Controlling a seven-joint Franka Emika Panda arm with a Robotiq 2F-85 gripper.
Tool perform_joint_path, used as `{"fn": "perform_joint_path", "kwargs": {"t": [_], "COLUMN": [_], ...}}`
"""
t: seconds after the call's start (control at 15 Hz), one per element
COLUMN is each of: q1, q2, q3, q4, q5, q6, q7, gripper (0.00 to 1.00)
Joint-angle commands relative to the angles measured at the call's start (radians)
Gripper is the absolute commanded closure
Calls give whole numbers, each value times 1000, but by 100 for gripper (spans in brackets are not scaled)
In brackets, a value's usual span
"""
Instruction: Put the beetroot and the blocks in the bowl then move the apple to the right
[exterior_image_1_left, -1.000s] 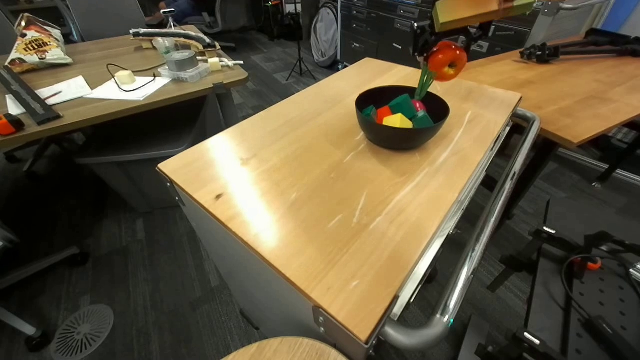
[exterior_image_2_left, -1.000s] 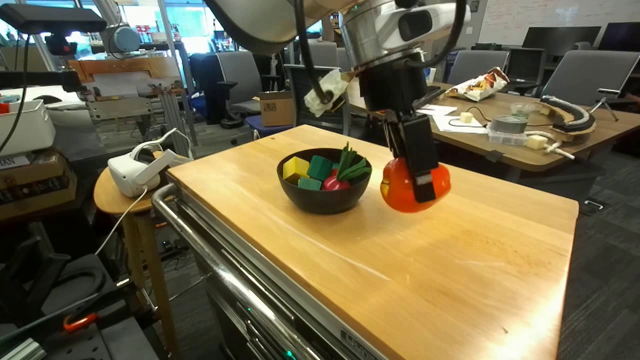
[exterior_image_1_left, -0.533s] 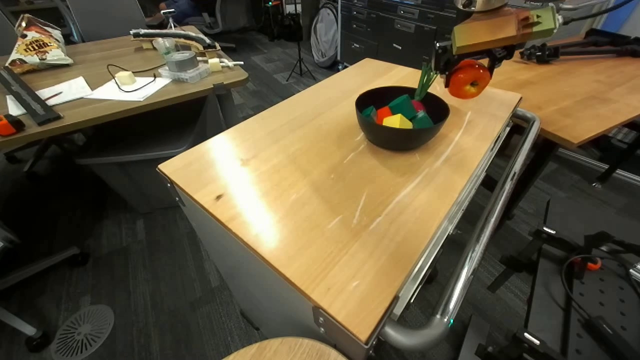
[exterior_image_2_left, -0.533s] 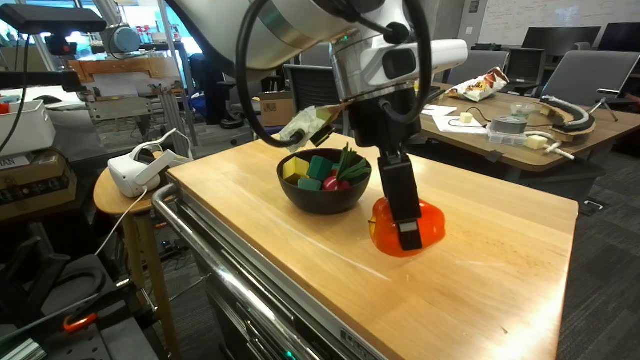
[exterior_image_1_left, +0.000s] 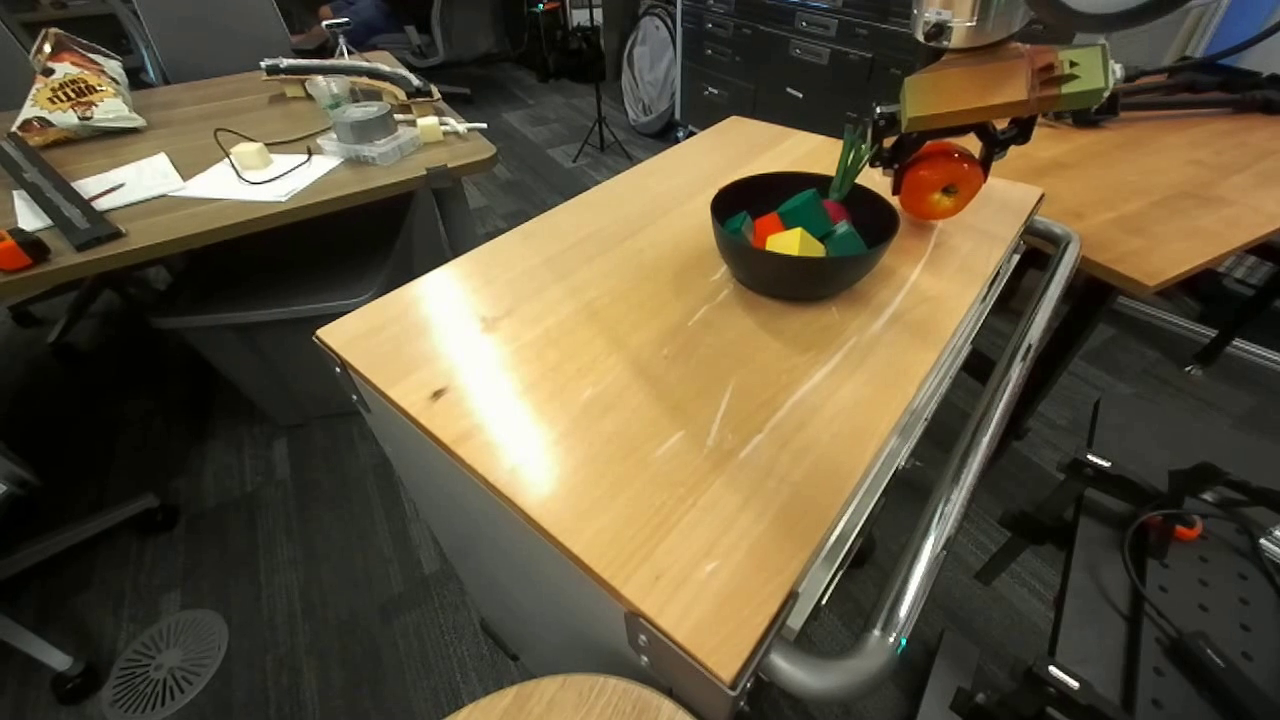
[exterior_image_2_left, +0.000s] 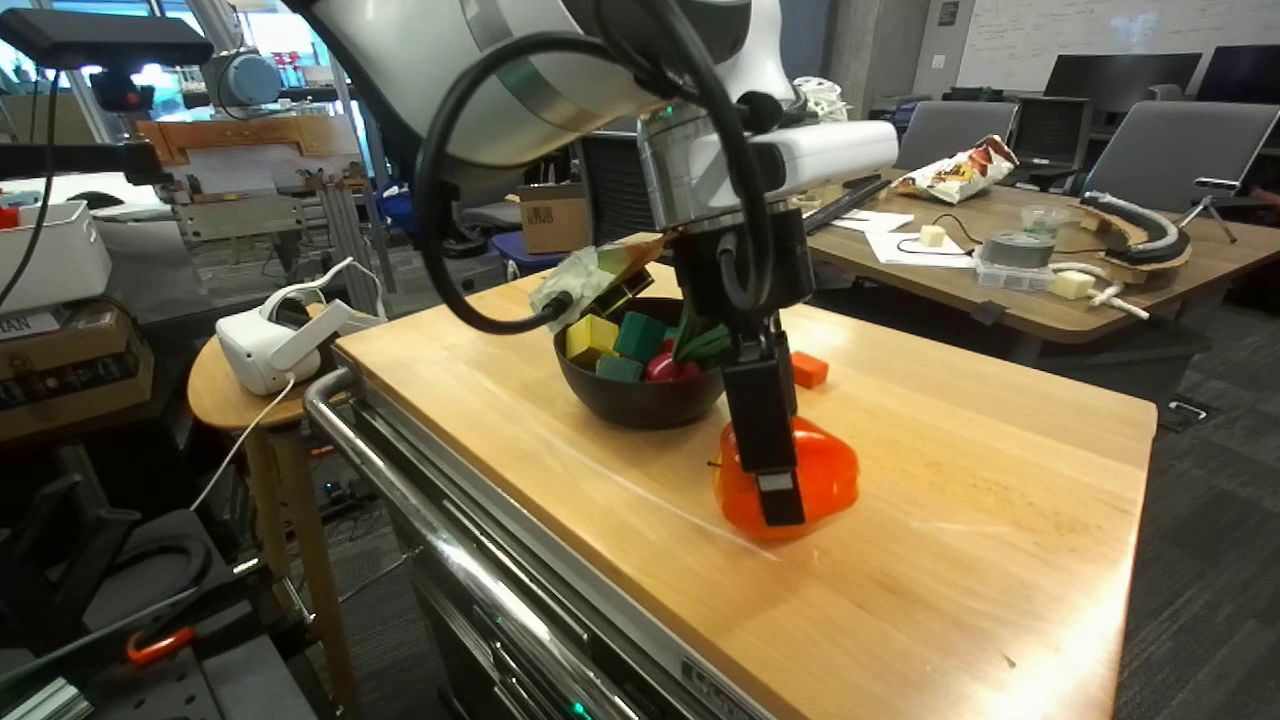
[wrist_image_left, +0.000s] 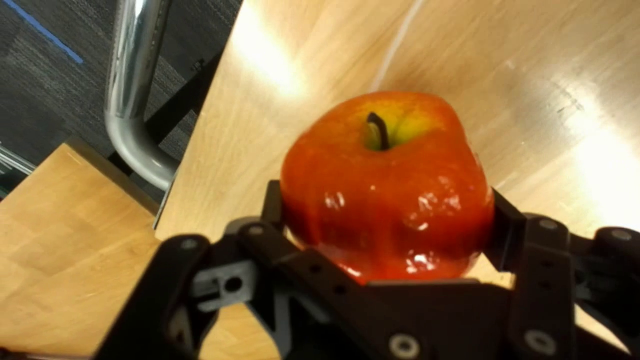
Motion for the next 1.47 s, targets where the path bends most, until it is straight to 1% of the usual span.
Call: {"fn": "perform_joint_path", "kwargs": {"t": [0.0,0.27,0.33,0.47,0.53,0.6,0.67,0.73,0.87,0.93,1.07,1.13,1.4], "q1": [-5,-4,-3,-4,-5,-5,-6,-6,-5,-5,-4,-3,1], "q2": [-39,-37,-38,-42,-45,-48,-50,-51,-52,-51,-51,-49,-46], "q3": [15,19,20,21,21,22,22,23,26,28,32,36,49], "q4": [-40,-38,-36,-37,-37,-39,-39,-38,-37,-35,-32,-30,-24], "q5": [-34,-69,-85,-103,-112,-116,-119,-121,-123,-122,-119,-119,-120], "q6": [13,-4,-8,-6,-6,-2,-1,-1,-1,-2,0,0,-3], "q7": [51,86,96,109,117,118,121,123,121,121,119,118,117], "gripper": [40,39,32,29,40,39,29,31,11,3,2,0,0]}}
